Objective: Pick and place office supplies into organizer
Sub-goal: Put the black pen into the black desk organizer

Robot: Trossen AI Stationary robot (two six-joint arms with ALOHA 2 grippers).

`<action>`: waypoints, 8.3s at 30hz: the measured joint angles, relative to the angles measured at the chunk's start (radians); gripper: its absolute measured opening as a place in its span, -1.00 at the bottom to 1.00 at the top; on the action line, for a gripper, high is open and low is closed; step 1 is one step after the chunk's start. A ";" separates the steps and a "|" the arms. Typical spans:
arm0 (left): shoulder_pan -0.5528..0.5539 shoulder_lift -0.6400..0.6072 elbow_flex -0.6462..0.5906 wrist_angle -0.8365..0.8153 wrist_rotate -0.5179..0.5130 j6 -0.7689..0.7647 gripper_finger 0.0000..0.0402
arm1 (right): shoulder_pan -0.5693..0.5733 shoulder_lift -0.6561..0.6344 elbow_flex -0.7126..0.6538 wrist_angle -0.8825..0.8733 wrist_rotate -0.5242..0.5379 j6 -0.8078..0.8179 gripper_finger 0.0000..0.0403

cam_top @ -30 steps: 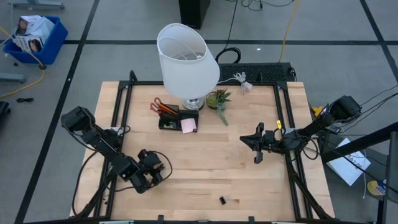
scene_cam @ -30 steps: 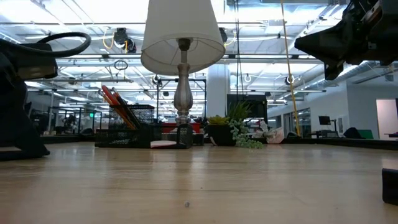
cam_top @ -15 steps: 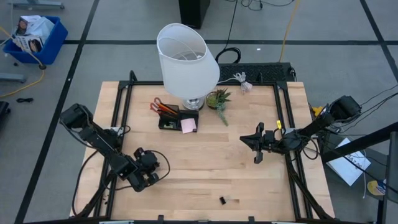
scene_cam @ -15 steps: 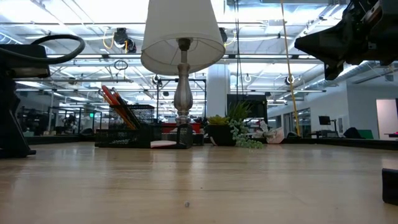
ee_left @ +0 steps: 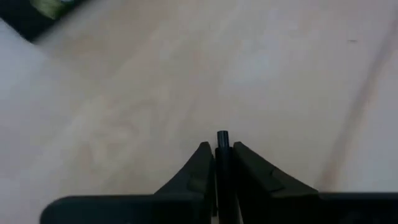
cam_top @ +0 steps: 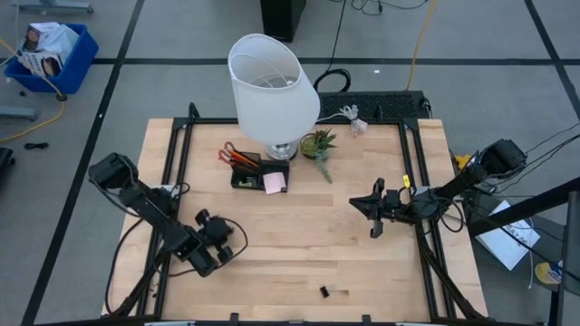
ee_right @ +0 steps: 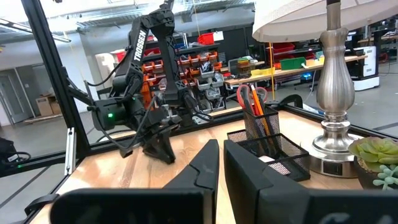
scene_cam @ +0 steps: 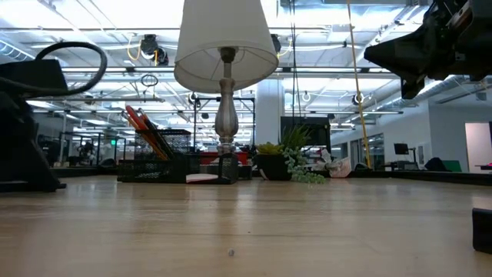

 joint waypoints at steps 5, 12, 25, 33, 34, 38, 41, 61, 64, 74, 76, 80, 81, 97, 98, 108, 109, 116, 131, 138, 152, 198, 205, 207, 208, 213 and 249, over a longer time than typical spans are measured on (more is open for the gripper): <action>0.024 0.000 0.000 0.005 -0.069 0.005 -0.77 | 0.000 0.000 0.000 0.000 0.000 0.000 -0.91; 0.049 -0.001 0.003 0.062 -0.165 0.071 -0.63 | 0.000 0.000 0.000 0.000 0.000 0.000 -0.91; 0.134 -0.055 0.005 0.078 -0.481 0.129 -0.75 | 0.000 0.000 0.000 0.000 0.000 0.000 -0.91; 0.192 -0.254 0.005 0.079 -0.777 0.329 -0.75 | 0.000 0.000 0.000 0.000 0.000 0.000 -0.91; 0.203 -0.281 0.005 0.078 -0.808 0.354 -0.76 | 0.000 0.000 0.000 0.000 0.000 0.000 -0.91; 0.257 -0.384 0.006 0.078 -0.909 0.407 -0.75 | 0.000 0.000 0.000 0.000 0.000 0.000 -0.91; 0.318 -0.448 0.006 0.077 -0.917 0.446 -0.71 | 0.000 0.000 0.000 0.000 0.000 0.000 -0.91; 0.585 -0.459 0.006 0.945 -0.379 1.273 -0.75 | 0.000 0.000 0.000 0.000 0.000 0.000 -0.91; 0.597 -0.458 0.003 0.945 -0.361 1.317 -0.75 | 0.000 0.000 0.000 0.000 0.000 0.000 -0.91; 0.666 -0.458 -0.144 0.995 -0.225 1.363 -0.75 | 0.000 0.000 0.000 0.000 0.000 0.000 -0.91; 0.671 -0.458 -0.161 0.996 -0.186 1.350 -0.75 | 0.000 0.000 0.000 0.000 0.000 0.000 -0.91; 0.666 -0.458 -0.165 0.998 -0.069 1.374 -0.75 | 0.000 0.000 0.000 0.000 0.000 0.000 -0.91; 0.661 -0.458 -0.165 0.998 -0.018 1.375 -0.75 | 0.000 0.000 0.000 0.000 0.000 0.000 -0.91; 0.635 -0.458 -0.164 1.186 0.533 1.293 -0.75 | 0.000 0.000 0.000 0.000 0.000 0.000 -0.91; 0.635 -0.458 -0.164 1.207 0.546 1.290 -0.75 | 0.000 0.000 0.000 0.000 0.000 0.000 -0.91; 0.635 -0.458 -0.164 1.261 0.581 1.222 -0.75 | 0.000 0.000 0.000 0.009 -0.001 0.031 -0.91; 0.635 -0.458 -0.164 1.261 0.581 1.217 -0.75 | 0.000 0.000 0.000 0.007 -0.003 0.068 -0.91; 0.635 -0.458 -0.164 1.333 0.612 1.200 -0.75 | -0.052 0.027 0.115 -0.022 -0.002 0.104 -0.91; 0.643 -0.459 -0.164 1.360 0.599 1.212 -0.74 | -0.273 0.499 0.623 -0.080 -0.379 0.057 -0.69; 0.641 -0.459 -0.164 1.360 0.600 1.193 -0.74 | -0.321 0.658 0.764 -0.075 -0.470 0.111 -0.13; 0.641 -0.459 -0.164 1.351 0.604 1.195 -0.74 | -0.328 0.785 1.003 -0.088 -0.475 0.076 -0.08; 0.641 -0.459 -0.164 1.354 0.571 1.165 -0.68 | -0.369 0.850 1.175 -0.232 -0.549 0.054 -0.85; 0.643 -0.493 -0.164 1.265 0.468 1.072 -0.29 | -0.369 0.850 1.162 -0.268 -0.518 0.059 -0.85; 0.644 -0.525 -0.164 1.209 0.458 1.075 -0.12 | -0.367 0.850 1.151 -0.267 -0.517 0.057 -0.85; 0.644 -0.546 -0.164 1.170 0.449 1.074 -0.04 | -0.367 0.850 1.147 -0.267 -0.516 0.058 -0.85; 0.643 -0.675 -0.164 0.966 0.404 1.114 0.32 | -0.367 0.850 1.118 -0.264 -0.494 0.059 -0.83; 0.234 -0.992 -0.210 0.484 0.410 1.243 0.59 | -0.464 1.061 1.425 -0.354 -0.126 -0.445 -0.85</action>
